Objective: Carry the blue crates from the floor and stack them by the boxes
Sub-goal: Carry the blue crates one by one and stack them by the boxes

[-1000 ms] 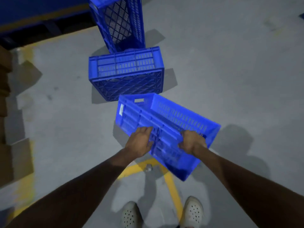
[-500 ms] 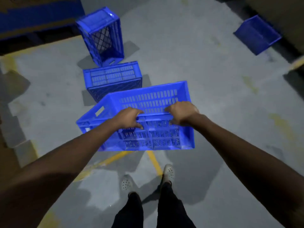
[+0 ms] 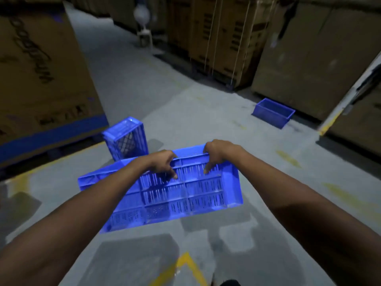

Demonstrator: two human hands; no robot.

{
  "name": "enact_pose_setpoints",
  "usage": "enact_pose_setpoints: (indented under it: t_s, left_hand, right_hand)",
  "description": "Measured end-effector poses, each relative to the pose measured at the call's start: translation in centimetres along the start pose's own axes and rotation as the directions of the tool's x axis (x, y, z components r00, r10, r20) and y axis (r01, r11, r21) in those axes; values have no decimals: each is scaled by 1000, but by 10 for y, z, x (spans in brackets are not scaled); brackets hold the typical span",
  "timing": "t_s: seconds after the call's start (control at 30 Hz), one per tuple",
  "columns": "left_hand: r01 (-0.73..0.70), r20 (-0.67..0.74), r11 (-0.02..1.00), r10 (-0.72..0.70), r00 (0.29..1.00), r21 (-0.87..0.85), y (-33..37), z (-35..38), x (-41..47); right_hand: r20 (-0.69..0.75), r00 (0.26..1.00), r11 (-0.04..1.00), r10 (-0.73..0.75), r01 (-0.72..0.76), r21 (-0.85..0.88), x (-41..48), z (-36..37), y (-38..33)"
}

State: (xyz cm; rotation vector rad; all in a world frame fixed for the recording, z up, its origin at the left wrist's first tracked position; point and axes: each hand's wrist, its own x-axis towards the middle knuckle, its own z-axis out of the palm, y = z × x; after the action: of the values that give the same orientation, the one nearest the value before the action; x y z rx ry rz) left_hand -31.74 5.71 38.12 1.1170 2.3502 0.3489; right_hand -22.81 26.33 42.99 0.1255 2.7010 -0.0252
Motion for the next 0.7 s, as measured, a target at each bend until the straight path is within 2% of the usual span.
enact_pose_setpoints:
  t_s: [0.13,0.3,0.47,0.57,0.7]
  left_hand:
    - [-39,57,994,33,998,97,31,-51,44]
    - [-37,141,996,24,990,85,66,-101,113]
    - [-82,75,984,71,995,159,113,-148,184]
    - [-89,51,985,82,995,146,136,-173,225]
    - [-157,-19,948,169,985,278,157,-200,273]
  right_hand:
    - [21,1000,993,15,-17,115,11,-25,41]
    - [-52,998,957,22,-6,289,38,-50,117]
    - [-137,990,961,42,-2,276,66,-89,194]
    - [-175,980,976,95,-57,211,76,-118,235]
    - [-218,970,988,104,-75,138,93,-148,281]
